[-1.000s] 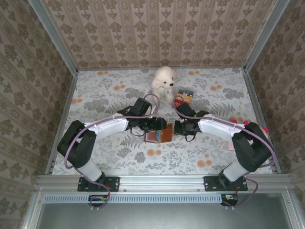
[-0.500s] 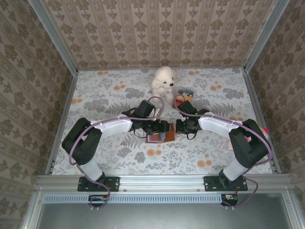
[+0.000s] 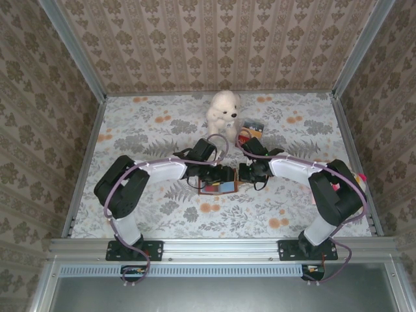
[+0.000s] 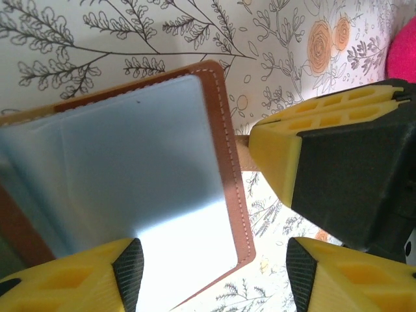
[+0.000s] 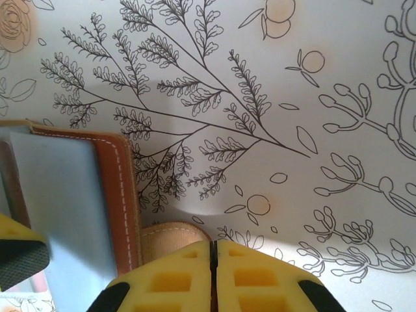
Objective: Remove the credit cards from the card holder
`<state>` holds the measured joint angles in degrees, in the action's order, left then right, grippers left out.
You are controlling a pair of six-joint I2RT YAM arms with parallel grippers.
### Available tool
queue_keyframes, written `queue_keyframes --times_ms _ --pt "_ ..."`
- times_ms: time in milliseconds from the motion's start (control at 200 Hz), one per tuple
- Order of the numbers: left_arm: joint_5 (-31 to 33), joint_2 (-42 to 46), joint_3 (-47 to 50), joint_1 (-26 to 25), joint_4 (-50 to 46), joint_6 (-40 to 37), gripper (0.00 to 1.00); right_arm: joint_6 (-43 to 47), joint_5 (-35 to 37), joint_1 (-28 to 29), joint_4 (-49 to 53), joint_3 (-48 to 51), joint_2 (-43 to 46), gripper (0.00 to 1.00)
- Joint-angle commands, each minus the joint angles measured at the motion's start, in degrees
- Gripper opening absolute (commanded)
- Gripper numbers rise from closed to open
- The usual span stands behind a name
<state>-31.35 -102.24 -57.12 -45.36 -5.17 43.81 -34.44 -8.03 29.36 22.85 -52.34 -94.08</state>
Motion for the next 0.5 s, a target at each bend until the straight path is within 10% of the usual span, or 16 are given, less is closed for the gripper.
queue_keyframes --times_ms 0,335,495 --pt "-0.7 -1.3 -1.6 -0.3 1.3 0.9 0.65 0.7 -1.0 -0.4 -0.1 -0.5 -0.5 0.08" --pt "2.3 4.2 -1.9 0.3 -3.4 -1.4 0.63 1.4 -0.5 -1.7 1.3 -0.6 1.8 0.08" --pt "5.5 3.3 -2.5 0.7 -7.6 -2.8 0.42 1.5 -0.8 -1.9 1.2 -0.8 1.7 0.08"
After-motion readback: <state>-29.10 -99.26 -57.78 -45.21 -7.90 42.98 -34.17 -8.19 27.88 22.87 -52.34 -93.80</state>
